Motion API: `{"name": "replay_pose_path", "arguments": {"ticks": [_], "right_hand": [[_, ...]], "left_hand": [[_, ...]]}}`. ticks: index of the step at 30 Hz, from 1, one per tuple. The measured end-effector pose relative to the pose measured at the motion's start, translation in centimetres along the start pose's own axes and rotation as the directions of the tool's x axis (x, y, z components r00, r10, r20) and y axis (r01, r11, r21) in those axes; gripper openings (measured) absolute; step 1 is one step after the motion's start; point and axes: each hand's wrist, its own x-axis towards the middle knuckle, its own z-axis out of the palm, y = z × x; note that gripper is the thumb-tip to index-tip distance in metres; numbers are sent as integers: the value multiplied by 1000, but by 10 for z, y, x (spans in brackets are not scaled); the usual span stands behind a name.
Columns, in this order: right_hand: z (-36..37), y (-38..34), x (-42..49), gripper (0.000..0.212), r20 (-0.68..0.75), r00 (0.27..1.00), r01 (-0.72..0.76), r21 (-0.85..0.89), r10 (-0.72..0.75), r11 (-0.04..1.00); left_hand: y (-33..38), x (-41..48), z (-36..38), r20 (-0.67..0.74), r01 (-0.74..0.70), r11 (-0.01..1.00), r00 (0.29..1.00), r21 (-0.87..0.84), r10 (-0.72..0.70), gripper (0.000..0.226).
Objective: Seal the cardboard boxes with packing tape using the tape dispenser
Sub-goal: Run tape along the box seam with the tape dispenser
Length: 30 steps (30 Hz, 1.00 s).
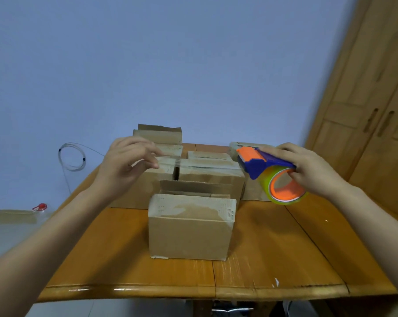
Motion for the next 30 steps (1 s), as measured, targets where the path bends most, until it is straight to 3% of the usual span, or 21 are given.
{"name": "replay_pose_path", "arguments": {"ticks": [7,14,17,19,22,30], "right_hand": [[-2,8,-2,83,31,999,-20,9,19,1000],[5,20,-11,94,9,1000,1,18,-1,1000],[6,19,-8,84,5,1000,18,-46,-18,999],[8,15,-8,81,15,999,37,-85,-36,996],[12,16,-14,91,10,999,54,-105,-53,993],[21,24,-28,98,-138,990,-47,-57,38,997]], "left_hand": [[-2,5,6,10,23,1000,1000,17,-23,17],[-11,-6,2,36,68,996,997,51,-70,15],[-8,-4,1,19,78,997,997,20,-78,11],[-4,-5,1,4,105,994,994,13,-105,20],[1,-13,1,1,123,992,992,-16,-123,23],[31,-6,18,-230,157,988,962,8,-150,21]]}}
